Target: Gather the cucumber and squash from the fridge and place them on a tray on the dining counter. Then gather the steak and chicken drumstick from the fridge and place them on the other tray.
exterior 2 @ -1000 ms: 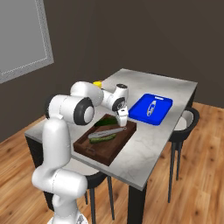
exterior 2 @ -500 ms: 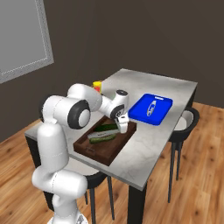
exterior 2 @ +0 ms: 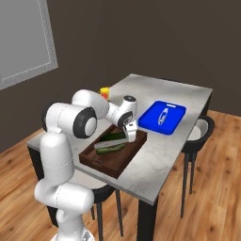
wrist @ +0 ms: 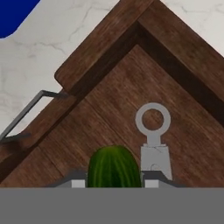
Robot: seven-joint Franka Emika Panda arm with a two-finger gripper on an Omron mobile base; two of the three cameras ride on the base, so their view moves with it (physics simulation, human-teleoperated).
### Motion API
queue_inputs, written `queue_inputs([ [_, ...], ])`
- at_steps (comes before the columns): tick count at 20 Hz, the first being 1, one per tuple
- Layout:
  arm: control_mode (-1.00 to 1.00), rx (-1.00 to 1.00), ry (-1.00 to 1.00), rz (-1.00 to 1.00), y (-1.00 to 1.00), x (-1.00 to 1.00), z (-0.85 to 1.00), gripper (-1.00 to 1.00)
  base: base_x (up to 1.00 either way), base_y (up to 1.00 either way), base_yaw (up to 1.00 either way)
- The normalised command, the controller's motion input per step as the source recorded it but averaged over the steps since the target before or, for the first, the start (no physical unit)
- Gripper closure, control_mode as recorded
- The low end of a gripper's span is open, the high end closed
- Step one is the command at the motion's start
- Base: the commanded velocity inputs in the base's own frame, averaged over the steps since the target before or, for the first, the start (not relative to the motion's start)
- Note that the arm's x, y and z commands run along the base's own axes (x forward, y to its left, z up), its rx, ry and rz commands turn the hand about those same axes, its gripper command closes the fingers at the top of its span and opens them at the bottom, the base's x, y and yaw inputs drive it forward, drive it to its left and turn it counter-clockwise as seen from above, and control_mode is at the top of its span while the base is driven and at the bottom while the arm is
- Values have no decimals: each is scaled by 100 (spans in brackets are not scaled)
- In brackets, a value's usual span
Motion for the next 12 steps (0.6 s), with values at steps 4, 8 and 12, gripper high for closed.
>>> queue_inputs([
  [4, -100, 1, 0, 0, -11, 0, 0, -100, 0, 0, 0],
  [8, -100, 0, 0, 0, -1, 0, 0, -100, 0, 0, 0],
  [12, -100, 0, -7, 0, 0, -14, 22, -100, 0, 0, 0],
])
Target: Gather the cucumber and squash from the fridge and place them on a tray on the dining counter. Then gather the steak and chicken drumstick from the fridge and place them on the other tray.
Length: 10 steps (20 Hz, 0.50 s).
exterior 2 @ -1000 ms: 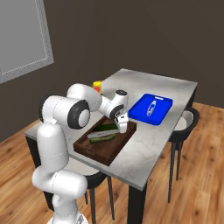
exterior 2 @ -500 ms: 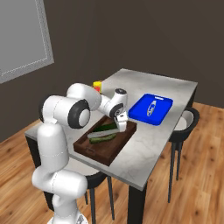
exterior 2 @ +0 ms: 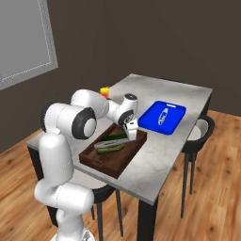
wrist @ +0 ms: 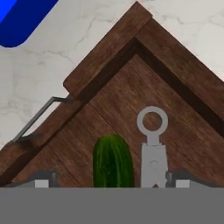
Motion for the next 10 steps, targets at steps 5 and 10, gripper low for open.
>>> queue_inputs([
  [5, -100, -2, -1, 7, 0, -30, 97, -100, 0, 0, 0],
  [10, -100, -6, -2, 13, 0, -58, 90, -100, 0, 0, 0],
])
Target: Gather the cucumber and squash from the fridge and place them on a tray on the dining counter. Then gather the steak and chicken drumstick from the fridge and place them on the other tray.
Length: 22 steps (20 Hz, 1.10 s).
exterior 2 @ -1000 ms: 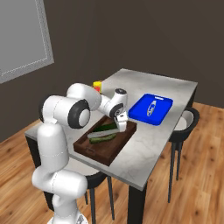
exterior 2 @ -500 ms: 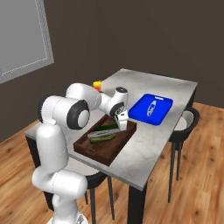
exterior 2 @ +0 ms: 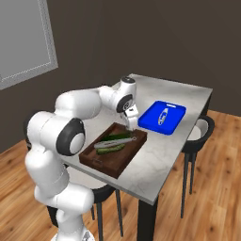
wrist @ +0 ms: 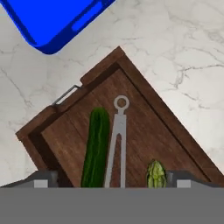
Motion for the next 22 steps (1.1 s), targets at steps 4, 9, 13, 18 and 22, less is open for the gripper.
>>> queue_inputs([
  [4, -100, -7, -17, 28, 0, -77, 67, -100, 0, 0, 0],
  [9, -100, -7, -37, 33, 3, -79, 62, -100, 0, 0, 0],
  [13, -100, -14, -43, 37, 24, -88, 52, -100, 0, 0, 0],
  [18, -100, -18, -33, 29, 22, -99, 49, -100, 0, 0, 0],
  [22, -100, -17, -29, 10, 13, -89, 42, -100, 0, 0, 0],
])
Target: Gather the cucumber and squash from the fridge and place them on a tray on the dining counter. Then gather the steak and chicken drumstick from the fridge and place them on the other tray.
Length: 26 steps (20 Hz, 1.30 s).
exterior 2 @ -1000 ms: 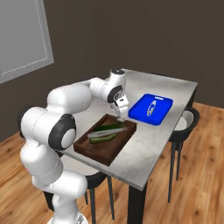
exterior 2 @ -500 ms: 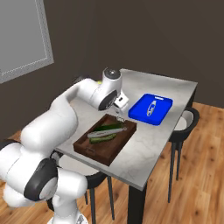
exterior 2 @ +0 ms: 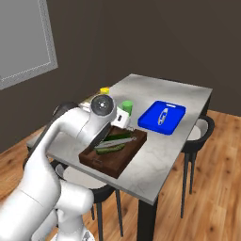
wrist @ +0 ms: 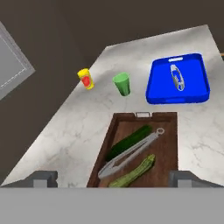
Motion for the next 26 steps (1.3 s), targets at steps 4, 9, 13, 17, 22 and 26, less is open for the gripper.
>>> queue_inputs([
  [4, -100, -19, -29, 3, 28, -78, 50, -100, 0, 0, 0],
  [9, -100, -18, -24, 3, 28, -64, 58, -100, 0, 0, 0],
  [13, -100, -11, -8, 1, 9, -44, 49, -100, 0, 0, 0],
  [17, -100, -7, 4, 0, 0, -29, 55, -100, 0, 0, 0],
  [22, -100, -8, 16, 0, 0, -41, 56, -100, 0, 0, 0],
  [26, -100, -11, 13, 0, 0, -54, 17, -100, 0, 0, 0],
])
